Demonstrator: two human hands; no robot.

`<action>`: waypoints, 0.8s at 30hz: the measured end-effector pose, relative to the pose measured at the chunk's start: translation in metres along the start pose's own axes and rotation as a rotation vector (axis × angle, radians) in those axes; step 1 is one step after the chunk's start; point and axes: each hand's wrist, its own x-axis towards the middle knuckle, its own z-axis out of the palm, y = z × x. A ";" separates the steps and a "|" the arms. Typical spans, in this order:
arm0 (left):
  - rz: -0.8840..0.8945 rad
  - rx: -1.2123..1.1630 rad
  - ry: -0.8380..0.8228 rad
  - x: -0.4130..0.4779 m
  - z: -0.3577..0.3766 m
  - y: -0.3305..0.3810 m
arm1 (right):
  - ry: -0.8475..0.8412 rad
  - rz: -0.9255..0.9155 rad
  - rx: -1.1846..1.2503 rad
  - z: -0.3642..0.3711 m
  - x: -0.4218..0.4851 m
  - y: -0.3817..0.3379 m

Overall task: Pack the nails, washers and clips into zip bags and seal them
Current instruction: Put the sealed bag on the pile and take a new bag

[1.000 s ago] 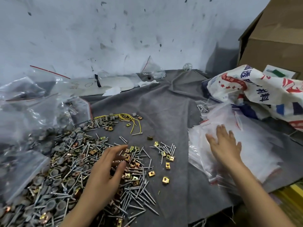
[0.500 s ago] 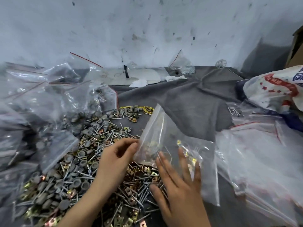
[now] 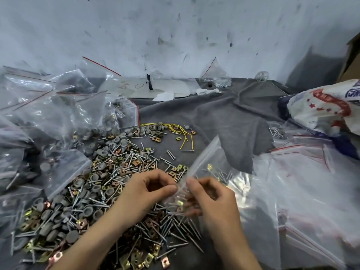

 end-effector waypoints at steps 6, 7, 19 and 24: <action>0.104 0.110 -0.116 -0.002 0.003 -0.001 | 0.100 0.022 -0.017 0.009 0.003 0.008; 0.114 0.113 -0.137 -0.002 0.003 0.000 | 0.097 0.029 -0.001 0.008 0.003 0.009; 0.207 0.239 -0.171 -0.005 0.012 -0.004 | 0.038 0.073 -0.152 0.006 0.005 0.020; 0.280 0.361 -0.103 -0.004 0.012 -0.002 | 0.017 0.093 -0.073 0.010 0.004 0.019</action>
